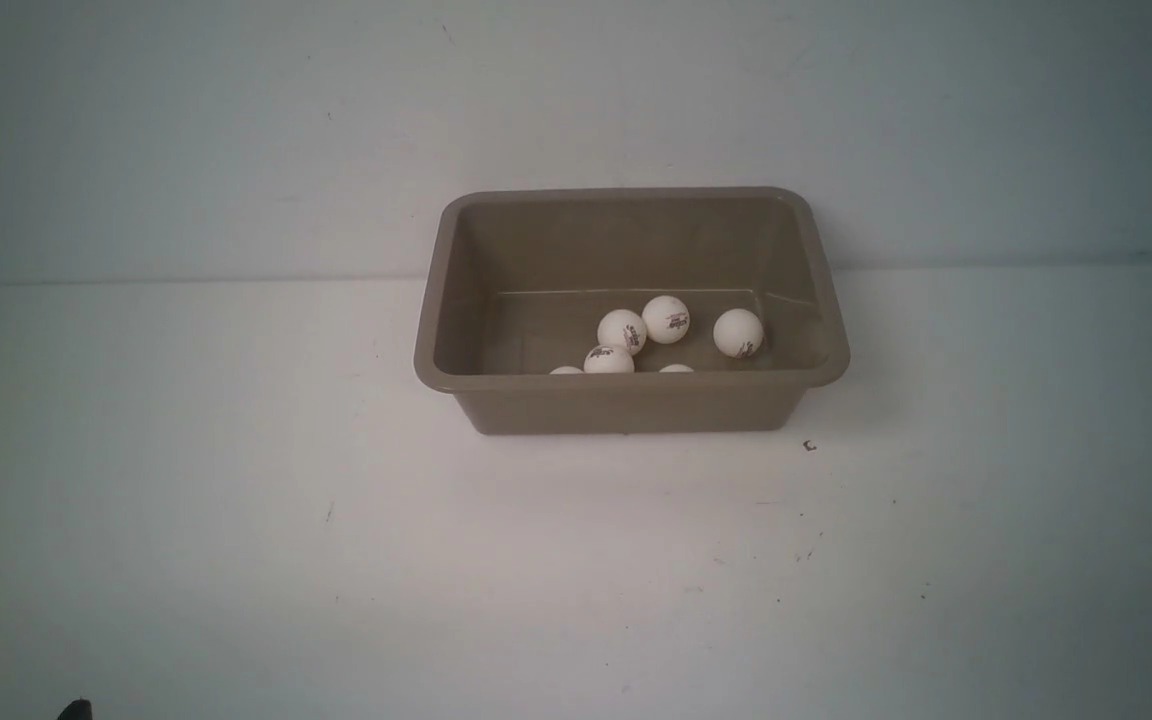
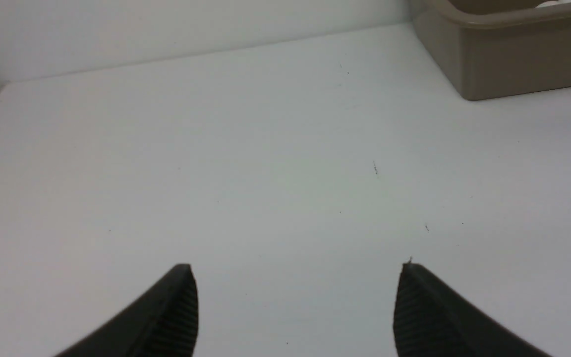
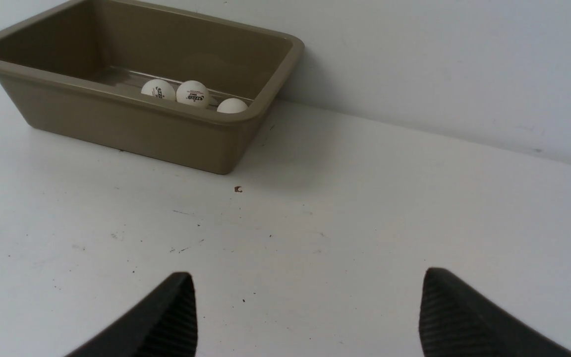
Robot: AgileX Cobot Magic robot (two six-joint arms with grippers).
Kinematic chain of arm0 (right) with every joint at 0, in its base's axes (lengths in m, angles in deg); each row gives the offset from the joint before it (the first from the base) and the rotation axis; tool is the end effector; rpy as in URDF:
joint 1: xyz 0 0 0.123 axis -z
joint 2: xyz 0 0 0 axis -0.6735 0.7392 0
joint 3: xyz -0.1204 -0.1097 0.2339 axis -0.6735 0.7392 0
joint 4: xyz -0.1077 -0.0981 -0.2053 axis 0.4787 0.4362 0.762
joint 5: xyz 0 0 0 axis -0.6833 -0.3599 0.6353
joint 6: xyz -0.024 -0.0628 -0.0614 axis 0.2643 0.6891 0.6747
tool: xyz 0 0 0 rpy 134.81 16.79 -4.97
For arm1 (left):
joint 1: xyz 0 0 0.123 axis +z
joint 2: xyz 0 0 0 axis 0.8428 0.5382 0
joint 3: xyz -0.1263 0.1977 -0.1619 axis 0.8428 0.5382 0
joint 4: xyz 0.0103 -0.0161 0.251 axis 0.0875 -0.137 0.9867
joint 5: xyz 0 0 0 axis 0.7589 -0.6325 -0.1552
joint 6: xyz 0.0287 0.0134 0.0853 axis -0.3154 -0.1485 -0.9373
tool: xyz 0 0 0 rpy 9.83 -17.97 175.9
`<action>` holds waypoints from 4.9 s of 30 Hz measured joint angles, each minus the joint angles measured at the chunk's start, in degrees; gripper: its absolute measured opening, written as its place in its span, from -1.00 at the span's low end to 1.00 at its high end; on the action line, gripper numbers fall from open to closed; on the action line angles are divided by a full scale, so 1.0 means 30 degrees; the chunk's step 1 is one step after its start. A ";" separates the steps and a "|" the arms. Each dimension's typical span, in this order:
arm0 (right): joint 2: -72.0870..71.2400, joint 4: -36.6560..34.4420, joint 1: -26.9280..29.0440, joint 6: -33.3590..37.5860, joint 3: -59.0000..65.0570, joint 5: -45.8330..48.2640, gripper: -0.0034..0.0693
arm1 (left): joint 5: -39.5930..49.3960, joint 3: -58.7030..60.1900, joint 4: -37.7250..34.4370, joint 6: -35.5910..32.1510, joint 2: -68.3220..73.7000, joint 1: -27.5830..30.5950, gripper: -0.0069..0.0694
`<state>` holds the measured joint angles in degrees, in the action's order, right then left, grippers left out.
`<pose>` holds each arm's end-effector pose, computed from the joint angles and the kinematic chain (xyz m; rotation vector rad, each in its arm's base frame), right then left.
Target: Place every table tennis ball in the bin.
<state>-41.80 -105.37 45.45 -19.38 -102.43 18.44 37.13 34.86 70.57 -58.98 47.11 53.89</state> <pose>0.0437 0.0229 0.2384 -0.3465 1.8962 0.0861 0.0596 -0.0045 0.1738 0.1111 1.8678 -0.0174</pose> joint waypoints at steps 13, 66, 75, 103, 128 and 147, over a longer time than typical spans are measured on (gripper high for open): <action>0.0000 0.0000 0.0000 0.0000 0.0000 0.0000 0.60 | 0.1824 0.0000 0.0234 0.0068 -0.1498 0.0000 0.43; -0.2066 -0.0170 -0.3373 0.0180 0.5048 -0.7253 0.60 | 0.2038 -0.0017 0.0674 0.0128 -0.1787 0.0006 0.43; -0.2081 0.0656 -0.3373 0.0020 0.5280 -0.5122 0.60 | 0.2038 -0.0017 0.0674 0.0128 -0.1787 0.0006 0.43; -0.2081 0.0984 -0.3373 0.0005 0.5223 -0.4806 0.60 | 0.2038 -0.0017 0.0674 0.0128 -0.1787 0.0006 0.43; -0.2081 0.0984 -0.3373 0.0005 0.5223 -0.4806 0.60 | 0.2038 -0.0017 0.0674 0.0128 -0.1787 0.0006 0.43; -0.2081 0.1054 -0.3389 -0.1043 0.5208 -0.4660 0.60 | 0.2038 -0.0017 0.0674 0.0128 -0.1787 0.0006 0.43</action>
<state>-48.04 -102.21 35.29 -22.51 -86.80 4.46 43.25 34.81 72.59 -58.60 41.75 53.90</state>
